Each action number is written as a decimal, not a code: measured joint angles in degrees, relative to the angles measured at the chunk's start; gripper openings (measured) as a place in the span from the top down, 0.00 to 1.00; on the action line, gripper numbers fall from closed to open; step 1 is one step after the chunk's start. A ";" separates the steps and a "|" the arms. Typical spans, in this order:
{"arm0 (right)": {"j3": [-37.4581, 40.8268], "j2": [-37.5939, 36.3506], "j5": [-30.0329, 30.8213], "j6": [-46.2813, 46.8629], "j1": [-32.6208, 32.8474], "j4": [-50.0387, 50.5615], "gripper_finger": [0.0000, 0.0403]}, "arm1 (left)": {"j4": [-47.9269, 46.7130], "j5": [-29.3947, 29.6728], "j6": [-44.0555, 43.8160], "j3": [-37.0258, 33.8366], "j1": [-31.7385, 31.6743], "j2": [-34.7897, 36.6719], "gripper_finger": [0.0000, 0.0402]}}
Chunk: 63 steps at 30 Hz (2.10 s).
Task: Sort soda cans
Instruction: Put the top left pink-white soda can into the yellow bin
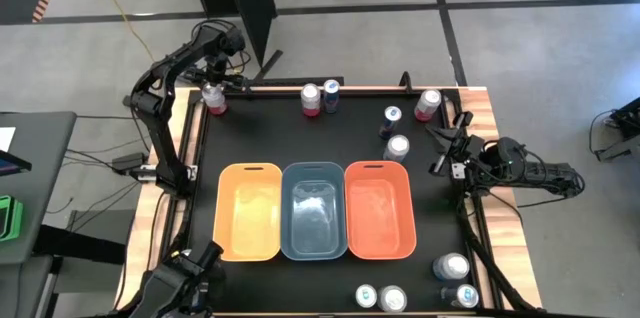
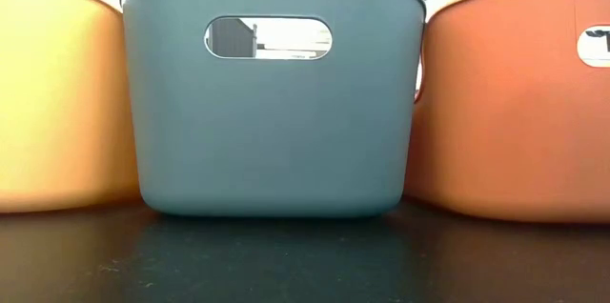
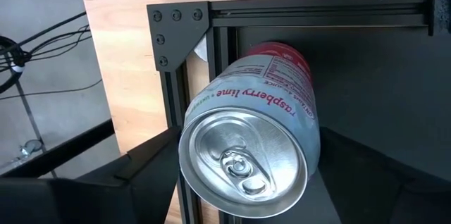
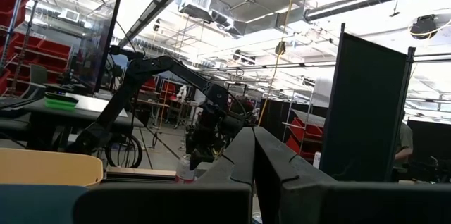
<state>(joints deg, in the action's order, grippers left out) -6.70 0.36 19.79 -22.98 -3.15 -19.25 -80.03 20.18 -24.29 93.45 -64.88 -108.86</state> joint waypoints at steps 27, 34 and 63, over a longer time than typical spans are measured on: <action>0.00 0.00 0.00 0.00 -0.01 -0.07 0.95 | -2.02 -0.44 0.85 0.02 0.63 0.00 0.30; 0.00 0.00 0.02 -0.02 -0.01 -0.07 0.95 | -3.64 -0.96 0.87 -0.02 1.05 0.00 0.30; 0.00 -0.02 0.00 -0.07 0.01 -0.09 0.95 | -6.44 -3.50 1.18 -0.07 9.72 0.98 0.31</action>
<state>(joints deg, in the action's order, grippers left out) -6.70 0.34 19.79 -23.05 -3.14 -19.33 -86.47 16.69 -23.11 93.38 -55.16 -107.88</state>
